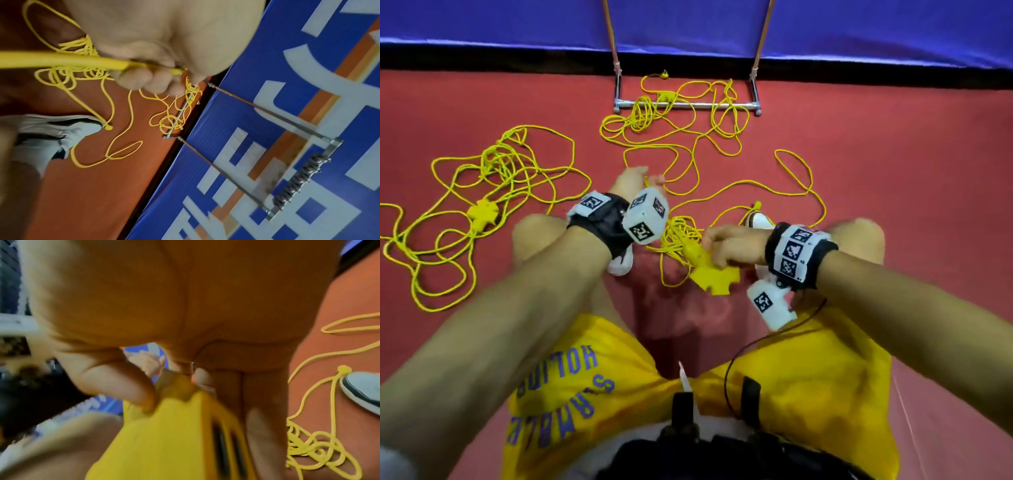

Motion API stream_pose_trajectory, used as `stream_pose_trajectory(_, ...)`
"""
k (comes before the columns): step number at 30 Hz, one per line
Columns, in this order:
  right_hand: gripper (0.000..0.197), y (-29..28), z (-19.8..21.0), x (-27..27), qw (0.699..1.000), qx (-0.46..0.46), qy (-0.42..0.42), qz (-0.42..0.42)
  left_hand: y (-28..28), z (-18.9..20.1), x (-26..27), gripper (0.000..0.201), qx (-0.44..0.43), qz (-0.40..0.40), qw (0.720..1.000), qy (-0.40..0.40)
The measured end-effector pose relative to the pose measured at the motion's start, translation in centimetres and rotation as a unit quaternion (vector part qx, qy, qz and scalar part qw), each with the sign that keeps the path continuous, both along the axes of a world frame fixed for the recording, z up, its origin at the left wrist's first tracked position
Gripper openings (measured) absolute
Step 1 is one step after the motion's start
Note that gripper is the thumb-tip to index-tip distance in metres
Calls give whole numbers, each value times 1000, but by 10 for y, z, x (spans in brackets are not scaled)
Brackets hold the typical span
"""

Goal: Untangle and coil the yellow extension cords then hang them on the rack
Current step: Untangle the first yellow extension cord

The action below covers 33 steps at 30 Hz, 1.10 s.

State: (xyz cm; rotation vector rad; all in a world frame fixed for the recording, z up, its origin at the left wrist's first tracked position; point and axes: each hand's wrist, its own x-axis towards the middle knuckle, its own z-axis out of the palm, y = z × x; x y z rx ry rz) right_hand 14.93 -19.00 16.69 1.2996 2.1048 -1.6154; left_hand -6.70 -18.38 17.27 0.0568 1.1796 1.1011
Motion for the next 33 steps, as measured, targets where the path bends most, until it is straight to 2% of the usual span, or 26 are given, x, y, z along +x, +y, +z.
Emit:
stream_pose_trajectory(2,12,0,-19,-4,996,17,-51,71,-7,-15,12,33,0,-18,995,97)
stream_pose_trajectory(3,15,3,-28,-6,991,28,-82,105,-11,-23,21,31,6,-25,994,102)
stream_pose_trajectory(4,19,8,-37,-9,986,36,-107,120,-17,-30,32,29,12,-24,998,62)
stream_pose_trajectory(5,17,14,-44,-11,989,44,-105,91,-25,-37,44,28,16,-32,999,26)
stream_pose_trajectory(7,10,25,-51,-13,996,4,-25,-82,-37,-55,62,27,14,-82,996,39)
stream_pose_trajectory(8,12,29,-57,-12,982,-35,28,-183,-42,-65,68,26,13,-111,991,68)
stream_pose_trajectory(9,18,32,-59,-10,953,-102,73,-276,-47,-71,73,25,18,-131,986,101)
stream_pose_trajectory(10,27,33,-65,-8,921,-172,103,-333,-50,-77,76,23,26,-139,982,127)
stream_pose_trajectory(11,37,35,-71,-7,899,-228,124,-353,-51,-80,78,21,37,-142,979,143)
stream_pose_trajectory(14,48,36,-80,-14,879,-307,152,-331,-55,-81,83,17,53,-171,974,136)
stream_pose_trajectory(16,38,40,-82,-21,865,-325,169,-343,-62,-84,89,16,51,-213,960,174)
stream_pose_trajectory(19,15,46,-88,-27,845,-314,166,-400,-70,-97,93,16,60,-280,924,253)
stream_pose_trajectory(22,18,56,-91,-27,818,-334,170,-437,-70,-105,95,17,46,-303,925,225)
stream_pose_trajectory(25,28,74,-82,-23,799,-341,227,-441,-65,-102,98,18,12,-290,936,197)
stream_pose_trajectory(27,24,86,-73,-21,744,-334,311,-487,-56,-99,96,42,-30,-268,945,186)
stream_pose_trajectory(29,17,91,-62,-19,692,-326,389,-514,-45,-94,88,60,-73,-236,959,137)
stream_pose_trajectory(31,18,89,-53,-16,681,-325,426,-500,-34,-87,79,69,-91,-182,977,61)
stream_pose_trajectory(33,20,84,-43,-11,693,-332,449,-456,-13,-75,66,78,-90,-108,990,10)
